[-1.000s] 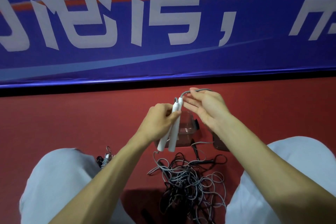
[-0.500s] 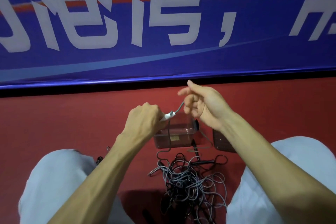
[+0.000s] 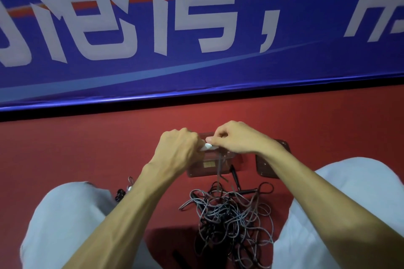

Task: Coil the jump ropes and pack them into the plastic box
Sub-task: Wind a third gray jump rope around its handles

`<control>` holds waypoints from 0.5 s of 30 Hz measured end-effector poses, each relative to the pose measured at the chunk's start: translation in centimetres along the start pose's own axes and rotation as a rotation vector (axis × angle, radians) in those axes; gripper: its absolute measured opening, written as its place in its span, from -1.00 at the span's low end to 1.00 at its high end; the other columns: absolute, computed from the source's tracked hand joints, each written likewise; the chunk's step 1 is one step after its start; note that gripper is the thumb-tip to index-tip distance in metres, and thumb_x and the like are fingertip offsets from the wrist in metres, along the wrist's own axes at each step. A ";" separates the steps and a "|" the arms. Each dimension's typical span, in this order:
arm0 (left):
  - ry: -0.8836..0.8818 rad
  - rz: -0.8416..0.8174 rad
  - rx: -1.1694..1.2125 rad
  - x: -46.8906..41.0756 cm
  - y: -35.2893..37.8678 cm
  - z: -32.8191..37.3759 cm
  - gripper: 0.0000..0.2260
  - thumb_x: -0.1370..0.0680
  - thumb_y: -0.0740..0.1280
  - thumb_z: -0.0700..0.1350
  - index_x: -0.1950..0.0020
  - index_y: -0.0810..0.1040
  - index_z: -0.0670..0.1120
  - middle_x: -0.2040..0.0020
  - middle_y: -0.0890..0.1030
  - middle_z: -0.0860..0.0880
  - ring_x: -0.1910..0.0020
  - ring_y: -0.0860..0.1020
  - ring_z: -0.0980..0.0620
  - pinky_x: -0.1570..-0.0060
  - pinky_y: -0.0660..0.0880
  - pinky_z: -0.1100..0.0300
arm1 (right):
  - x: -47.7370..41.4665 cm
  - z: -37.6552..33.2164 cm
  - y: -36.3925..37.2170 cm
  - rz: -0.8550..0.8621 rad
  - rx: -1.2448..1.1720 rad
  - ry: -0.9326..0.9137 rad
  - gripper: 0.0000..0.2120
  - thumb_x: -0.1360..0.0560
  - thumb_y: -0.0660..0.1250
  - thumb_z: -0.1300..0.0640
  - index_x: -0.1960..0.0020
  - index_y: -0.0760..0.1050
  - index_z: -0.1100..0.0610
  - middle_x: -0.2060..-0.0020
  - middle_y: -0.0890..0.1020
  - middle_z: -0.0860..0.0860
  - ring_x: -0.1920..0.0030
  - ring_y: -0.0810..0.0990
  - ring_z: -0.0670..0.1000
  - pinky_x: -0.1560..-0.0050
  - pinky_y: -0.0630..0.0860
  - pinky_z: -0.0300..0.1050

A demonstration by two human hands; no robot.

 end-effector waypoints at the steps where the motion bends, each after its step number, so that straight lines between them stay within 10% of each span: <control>1: 0.005 -0.002 0.005 0.0 0.0 0.1 -0.62 -0.59 0.19 0.25 0.12 0.57 -0.02 0.11 0.62 -0.06 0.09 0.60 -0.19 0.26 0.28 0.14 | 0.0 0.4 -0.2 0.002 0.022 0.037 -0.57 -0.52 0.27 -0.26 0.15 0.63 0.10 0.34 0.62 0.01 0.35 0.47 -0.02 0.28 0.39 -0.14; 10: -0.021 -0.084 0.345 0.2 1.7 0.3 -0.87 -0.56 0.26 -0.03 0.17 0.45 0.00 0.16 0.46 0.01 0.22 0.51 -0.12 0.32 0.29 0.10 | 0.1 1.2 -0.2 -0.061 -0.456 0.094 -0.81 -0.51 0.32 0.08 0.14 0.59 0.19 0.39 0.62 0.07 0.31 0.57 0.03 0.25 0.46 -0.16; 15: -0.089 -0.133 0.599 -0.1 2.4 -0.1 -0.69 -0.61 0.25 0.04 0.30 0.29 0.01 0.25 0.42 0.00 0.26 0.47 -0.10 0.21 0.40 -0.02 | -0.1 1.1 -2.3 0.107 -0.720 0.034 -0.84 -0.50 0.26 0.30 0.13 0.61 0.30 0.46 0.48 0.04 0.44 0.51 -0.03 0.40 0.51 -0.26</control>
Point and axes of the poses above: each hand's wrist, its own x-axis away from the middle knuckle, its own y-axis out of the palm, z = x × y, the point moved 8 cm from there along -x, towards the middle knuckle
